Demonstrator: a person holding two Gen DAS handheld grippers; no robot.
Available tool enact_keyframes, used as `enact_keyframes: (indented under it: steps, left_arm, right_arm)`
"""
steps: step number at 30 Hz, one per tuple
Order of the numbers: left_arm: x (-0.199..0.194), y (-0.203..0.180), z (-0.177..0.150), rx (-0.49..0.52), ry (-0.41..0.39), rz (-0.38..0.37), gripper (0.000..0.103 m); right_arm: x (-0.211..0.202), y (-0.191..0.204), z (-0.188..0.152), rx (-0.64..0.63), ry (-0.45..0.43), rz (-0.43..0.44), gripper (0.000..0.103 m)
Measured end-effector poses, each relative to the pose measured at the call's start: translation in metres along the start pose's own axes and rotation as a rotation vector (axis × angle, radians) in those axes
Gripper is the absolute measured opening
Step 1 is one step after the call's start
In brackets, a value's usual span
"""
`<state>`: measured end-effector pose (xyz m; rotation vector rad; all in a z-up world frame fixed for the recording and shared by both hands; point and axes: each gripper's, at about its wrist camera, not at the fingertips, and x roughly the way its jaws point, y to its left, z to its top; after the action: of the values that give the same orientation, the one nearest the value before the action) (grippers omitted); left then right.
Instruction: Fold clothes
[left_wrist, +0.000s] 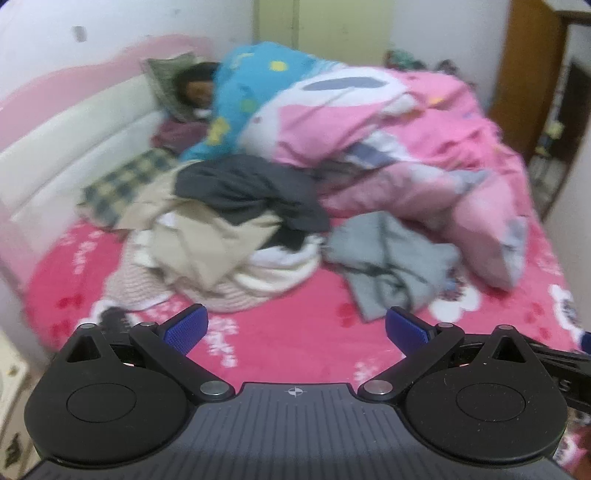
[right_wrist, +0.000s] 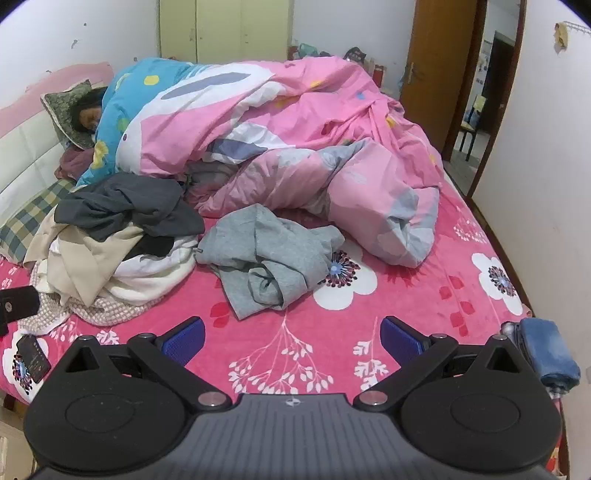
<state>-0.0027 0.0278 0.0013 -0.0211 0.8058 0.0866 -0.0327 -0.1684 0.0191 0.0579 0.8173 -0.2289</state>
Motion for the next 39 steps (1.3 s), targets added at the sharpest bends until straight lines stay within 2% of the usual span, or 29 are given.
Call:
enact_keyframes:
  steps: [9,14,20,39]
  left_arm:
    - [0.003,0.001,-0.001,0.010,-0.012,-0.007,0.103]
    - [0.006,0.007,-0.005,-0.052,0.014,-0.097,0.103]
    - [0.006,0.005,-0.001,-0.017,0.009,-0.066,0.103]
    - [0.018,0.007,0.006,-0.020,0.035,-0.070,0.103]
  right_arm:
    - [0.005,-0.001,0.000,0.014,0.000,-0.014,0.103]
    - [0.006,-0.001,0.000,0.016,-0.002,-0.020,0.103]
    - [0.004,0.000,0.001,0.027,-0.022,-0.014,0.103]
    - [0.009,0.005,0.006,0.033,-0.023,-0.042,0.103]
